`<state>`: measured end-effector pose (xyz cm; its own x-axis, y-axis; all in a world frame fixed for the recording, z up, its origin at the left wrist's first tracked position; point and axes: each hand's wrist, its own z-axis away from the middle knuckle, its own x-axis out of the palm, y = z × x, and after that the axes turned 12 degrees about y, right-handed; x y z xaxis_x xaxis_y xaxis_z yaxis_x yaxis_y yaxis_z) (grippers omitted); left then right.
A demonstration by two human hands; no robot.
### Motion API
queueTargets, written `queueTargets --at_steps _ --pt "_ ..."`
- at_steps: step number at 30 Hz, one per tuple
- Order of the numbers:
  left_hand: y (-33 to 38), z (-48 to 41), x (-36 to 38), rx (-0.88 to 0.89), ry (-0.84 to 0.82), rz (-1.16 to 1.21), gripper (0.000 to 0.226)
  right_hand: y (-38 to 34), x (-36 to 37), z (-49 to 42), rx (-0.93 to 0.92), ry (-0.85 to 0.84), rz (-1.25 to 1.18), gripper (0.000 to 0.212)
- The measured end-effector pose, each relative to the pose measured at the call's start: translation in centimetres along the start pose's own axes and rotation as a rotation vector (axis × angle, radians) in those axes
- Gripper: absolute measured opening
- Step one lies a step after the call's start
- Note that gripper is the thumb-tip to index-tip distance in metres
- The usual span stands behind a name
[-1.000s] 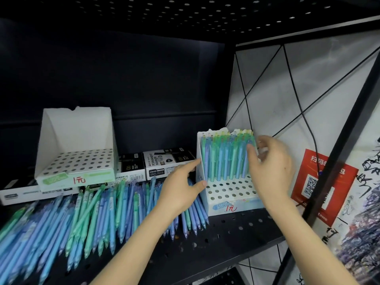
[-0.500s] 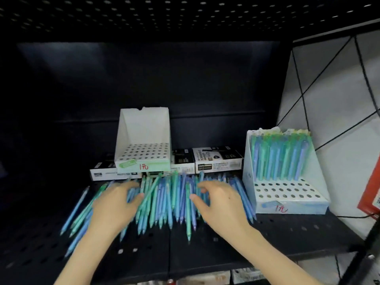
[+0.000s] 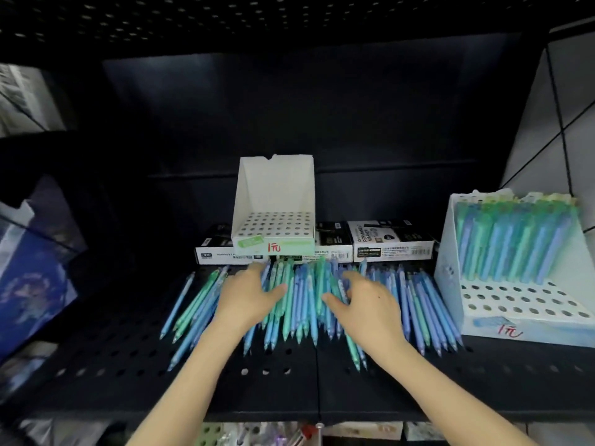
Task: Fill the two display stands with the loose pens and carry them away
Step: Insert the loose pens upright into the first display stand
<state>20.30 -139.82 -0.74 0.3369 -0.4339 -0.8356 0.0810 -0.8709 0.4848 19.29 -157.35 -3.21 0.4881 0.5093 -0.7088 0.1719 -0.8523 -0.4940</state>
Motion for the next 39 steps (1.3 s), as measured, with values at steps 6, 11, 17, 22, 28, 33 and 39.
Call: queueTargets --at_steps 6,11,17,22,28,33,39 --pt "0.6 -1.0 0.7 -0.069 -0.071 0.005 0.029 0.0 -0.3 -0.3 0.049 0.028 -0.016 0.037" --pt "0.8 -2.4 0.3 -0.086 -0.176 0.038 0.043 0.0 -0.7 -0.3 0.106 0.013 -0.051 0.039" --pt "0.7 -2.7 -0.3 -0.074 -0.223 0.097 0.018 -0.1 -0.9 -0.5 0.130 0.003 -0.012 0.035" --pt "0.5 -3.1 -0.9 -0.124 -0.284 0.084 0.033 -0.2 -1.4 -0.6 0.161 -0.006 -0.057 0.035" --pt "0.3 -3.1 -0.8 -0.172 -0.339 0.131 0.054 -0.3 -1.9 -0.7 0.192 0.004 -0.094 0.041" --pt "0.7 -3.2 -0.7 -0.191 -0.378 0.136 0.075 -0.3 -2.0 -0.9 0.241 0.011 -0.161 0.034" --pt "0.1 -3.6 -0.8 -0.208 -0.398 0.193 0.070 0.5 -1.7 -1.6 0.320 0.009 -0.337 0.033"
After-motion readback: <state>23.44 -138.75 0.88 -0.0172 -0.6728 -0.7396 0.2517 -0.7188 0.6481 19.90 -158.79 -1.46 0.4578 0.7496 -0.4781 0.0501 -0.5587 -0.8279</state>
